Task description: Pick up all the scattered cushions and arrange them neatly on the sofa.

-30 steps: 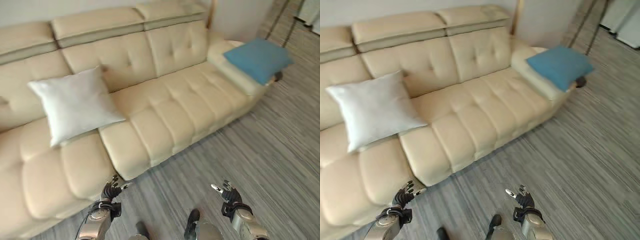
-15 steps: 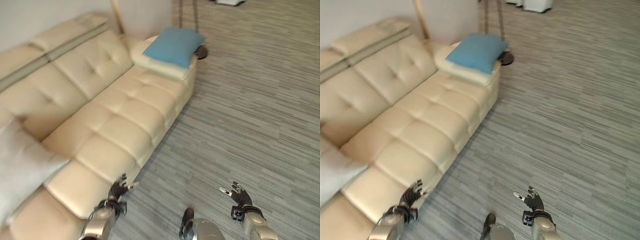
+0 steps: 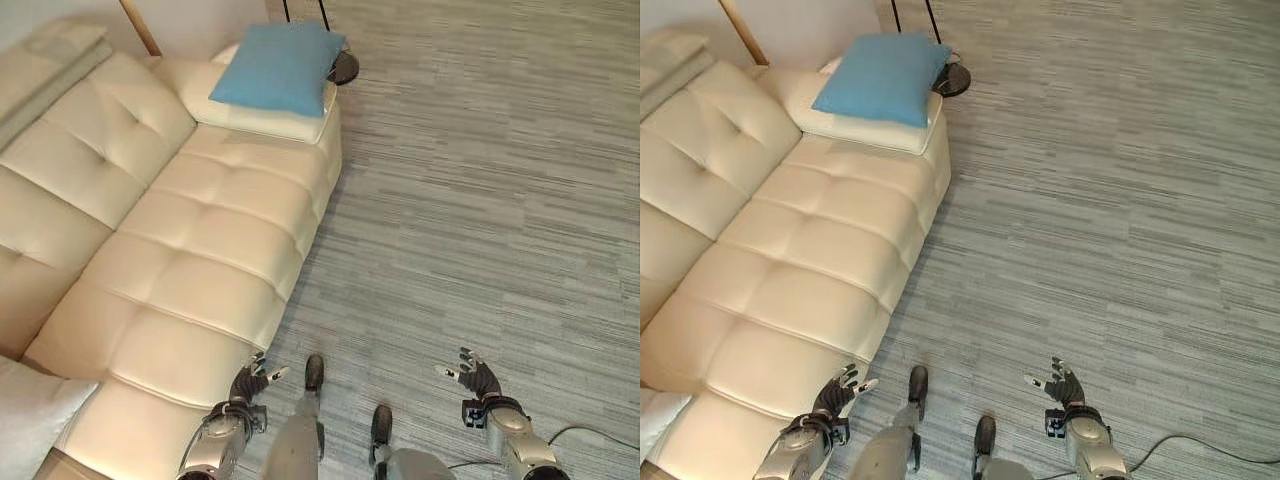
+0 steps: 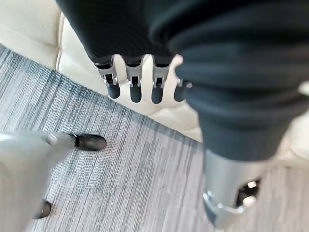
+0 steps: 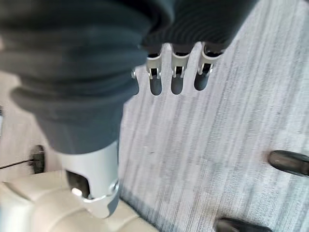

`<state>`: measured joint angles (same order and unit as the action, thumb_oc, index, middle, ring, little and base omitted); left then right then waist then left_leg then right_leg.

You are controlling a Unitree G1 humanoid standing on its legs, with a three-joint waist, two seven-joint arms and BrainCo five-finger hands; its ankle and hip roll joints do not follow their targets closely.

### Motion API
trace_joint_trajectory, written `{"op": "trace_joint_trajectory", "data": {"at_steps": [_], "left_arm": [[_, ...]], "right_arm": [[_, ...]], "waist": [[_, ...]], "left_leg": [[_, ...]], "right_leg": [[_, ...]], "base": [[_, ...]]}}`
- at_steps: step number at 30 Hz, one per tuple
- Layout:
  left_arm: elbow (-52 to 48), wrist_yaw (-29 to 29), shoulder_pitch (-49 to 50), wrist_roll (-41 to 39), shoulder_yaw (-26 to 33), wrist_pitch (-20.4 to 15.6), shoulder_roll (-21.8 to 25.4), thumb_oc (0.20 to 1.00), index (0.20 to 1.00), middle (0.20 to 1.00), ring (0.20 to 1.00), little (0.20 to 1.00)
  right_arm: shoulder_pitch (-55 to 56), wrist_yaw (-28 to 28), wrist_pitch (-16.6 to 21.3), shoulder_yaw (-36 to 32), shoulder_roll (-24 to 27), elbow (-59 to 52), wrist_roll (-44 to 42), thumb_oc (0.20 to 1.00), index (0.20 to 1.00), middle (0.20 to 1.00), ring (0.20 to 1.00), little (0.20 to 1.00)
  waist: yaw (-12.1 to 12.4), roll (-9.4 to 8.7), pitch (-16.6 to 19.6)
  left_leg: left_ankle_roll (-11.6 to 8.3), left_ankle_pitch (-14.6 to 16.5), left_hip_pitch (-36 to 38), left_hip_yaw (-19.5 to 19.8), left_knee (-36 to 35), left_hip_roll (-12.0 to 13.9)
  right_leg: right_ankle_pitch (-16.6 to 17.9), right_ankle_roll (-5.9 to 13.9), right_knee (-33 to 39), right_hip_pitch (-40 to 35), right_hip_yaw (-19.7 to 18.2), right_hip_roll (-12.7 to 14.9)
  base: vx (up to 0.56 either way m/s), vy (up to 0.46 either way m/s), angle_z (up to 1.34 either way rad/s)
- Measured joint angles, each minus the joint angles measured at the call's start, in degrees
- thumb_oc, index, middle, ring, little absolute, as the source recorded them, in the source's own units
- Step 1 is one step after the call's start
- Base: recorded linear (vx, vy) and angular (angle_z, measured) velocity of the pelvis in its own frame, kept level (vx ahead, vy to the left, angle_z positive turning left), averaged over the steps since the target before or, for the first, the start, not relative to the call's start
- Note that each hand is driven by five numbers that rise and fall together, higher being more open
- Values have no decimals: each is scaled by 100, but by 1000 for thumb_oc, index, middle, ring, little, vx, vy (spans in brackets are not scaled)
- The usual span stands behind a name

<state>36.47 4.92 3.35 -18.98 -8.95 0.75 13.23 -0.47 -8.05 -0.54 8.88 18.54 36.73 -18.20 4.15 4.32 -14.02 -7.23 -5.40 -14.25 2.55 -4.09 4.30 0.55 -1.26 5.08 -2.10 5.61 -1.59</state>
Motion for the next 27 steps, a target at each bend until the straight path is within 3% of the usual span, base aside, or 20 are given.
{"op": "trace_joint_trajectory", "data": {"at_steps": [2, 4, 5, 7, 8, 9, 11, 14, 15, 17, 18, 19, 21, 23, 25, 26, 27], "left_arm": [[13, -6, -32, 0, -1, -7, 11, 1000, 1000, 1000, 1000, 1000], [-22, -12, -68, 11, -1, -12, 129, 1000, 1000, 1000, 1000, 1000], [-17, -18, -139, 17, 3, -7, 245, 1000, 1000, 1000, 1000, 1000], [-46, -28, -152, 19, -11, -2, 339, 1000, 1000, 1000, 1000, 1000], [-54, -44, -214, 41, 0, 0, 566, 1000, 1000, 1000, 1000, 1000], [-54, -43, -195, 41, -5, 4, 583, 1000, 1000, 1000, 1000, 1000], [-64, -44, -191, 41, -59, 10, 575, 1000, 1000, 1000, 1000, 1000], [-116, -53, -248, 35, -58, 31, 498, 1000, 1000, 1000, 1000, 1000], [-82, -44, -202, 35, -20, 25, 485, 1000, 1000, 1000, 1000, 1000], [-65, -47, -303, 22, 7, 34, 454, 1000, 1000, 1000, 1000, 1000], [-2, -43, -347, 14, 8, 42, 450, 1000, 1000, 1000, 1000, 1000], [15, -43, -383, 12, -4, 51, 442, 1000, 1000, 1000, 1000, 1000], [-4, -45, -400, 16, -62, 49, 434, 1000, 1000, 1000, 1000, 1000], [-51, -47, -376, 45, -220, 42, 425, 1000, 1000, 1000, 1000, 1000], [-154, -55, -262, 45, -283, 44, 369, 1000, 1000, 1000, 1000, 1000], [-299, -74, -133, 43, -275, 36, 277, 1000, 1000, 1000, 1000, 1000], [-299, -88, -112, 43, -262, 37, 263, 1000, 1000, 1000, 1000, 1000]], "right_arm": [[54, 11, -38, -35, -46, 2, 29, 1000, 1000, 1000, 1000, 1000], [112, 73, -85, -30, -121, -63, 30, 1000, 1000, 1000, 1000, 1000], [99, 111, -109, -34, -223, -49, 30, 1000, 1000, 1000, 1000, 1000], [76, 137, -111, -36, -310, -89, 30, 1000, 1000, 1000, 1000, 1000], [92, 158, -109, -37, -515, -108, 29, 1000, 1000, 1000, 1000, 1000], [87, 165, -110, -40, -543, -106, 30, 1000, 1000, 1000, 1000, 1000], [124, 193, -111, -48, -555, -95, 25, 1000, 1000, 1000, 1000, 1000], [45, 191, -105, -25, -529, -119, 20, 1000, 1000, 1000, 1000, 1000], [-15, 187, -114, -31, -552, -95, 17, 1000, 1000, 1000, 1000, 1000], [0, 182, -110, -34, -549, -112, 13, 1000, 1000, 1000, 1000, 1000], [2, 177, -116, -40, -566, -107, 13, 1000, 1000, 1000, 1000, 1000], [26, 176, -116, -53, -564, -106, 12, 1000, 1000, 1000, 1000, 1000], [132, 125, -123, -68, -566, -102, 12, 1000, 1000, 1000, 1000, 1000], [284, 119, -119, -106, -556, -101, 7, 1000, 1000, 1000, 1000, 1000], [315, 118, -118, -170, -546, -86, -6, 1000, 1000, 1000, 1000, 1000], [345, 118, -107, -231, -474, -69, -49, 1000, 1000, 1000, 1000, 1000], [273, 119, -107, -252, -465, -34, -57, 1000, 1000, 1000, 1000, 1000]], "waist": [[-69, -86, 19], [-75, -215, 51], [-65, -366, 62], [-103, -355, 74], [-177, -569, 76], [-185, -575, 74], [-249, -564, 59], [-359, -529, -24], [-359, -532, -65], [-490, -679, -125], [-513, -648, -150], [-576, -768, -129], [-635, -840, -141], [-694, -797, -116], [-750, -587, -34], [-823, -335, 84], [-790, -293, 87]], "left_leg": [[101, -168, 106, -109, 191, -246], [456, -274, 178, -406, 322, -464], [677, -128, 278, -531, 317, -613], [928, -437, 365, -652, 277, -588], [1292, -119, 596, -692, 314, -750], [1267, -197, 665, -732, 314, -739], [1497, -1, 943, -777, 250, -737], [1413, 156, 1054, -880, 264, -648], [1358, 152, 1114, -953, 273, -634], [1280, 443, 1257, -952, 217, -694], [1191, 544, 1262, -934, 220, -722], [1218, 525, 1303, -911, 203, -760], [1154, 630, 1534, -864, 165, -838], [999, 902, 1870, -681, 145, -800], [818, 1087, 1963, -606, 218, -576], [600, 1226, 2014, -600, 530, -316], [555, 1247, 1985, -641, 782, -228]], "right_leg": [[-247, 174, -143, -112, -115, 283], [-534, 441, -579, -55, -196, 570], [-769, 643, -1250, 196, -230, 780], [-1002, 760, -2080, 523, -203, 852], [-993, 949, -3475, 1088, -241, 1092], [-958, 1013, -3807, 1200, -222, 1130], [-1040, 1034, -4266, 1571, -49, 1214], [-1120, 922, -3486, 2028, 447, 1147], [-991, 899, -2929, 2072, 613, 1138], [-496, 1089, -1909, 2405, 832, 1073], [-343, 1147, -1478, 2453, 892, 1067], [-182, 1140, -1025, 2429, 912, 1076], [89, 979, -667, 2416, 924, 1100], [301, 782, -916, 2194, 998, 1123], [416, 650, -1221, 2180, 1063, 994], [627, 321, -1252, 1994, 1199, 730], [529, 185, -1234, 1896, 1209, 640]], "base": [[353, 213, -30], [353, 219, -34], [259, 176, -17], [347, 228, -17], [266, 169, -12], [268, 122, -14], [274, 77, -18], [289, -22, -25], [422, -104, -12], [531, -139, -8], [367, -104, 12], [236, -71, 21], [371, -95, 26], [569, -136, 33], [294, -119, 30], [402, -213, 30], [280, -175, 17]]}}
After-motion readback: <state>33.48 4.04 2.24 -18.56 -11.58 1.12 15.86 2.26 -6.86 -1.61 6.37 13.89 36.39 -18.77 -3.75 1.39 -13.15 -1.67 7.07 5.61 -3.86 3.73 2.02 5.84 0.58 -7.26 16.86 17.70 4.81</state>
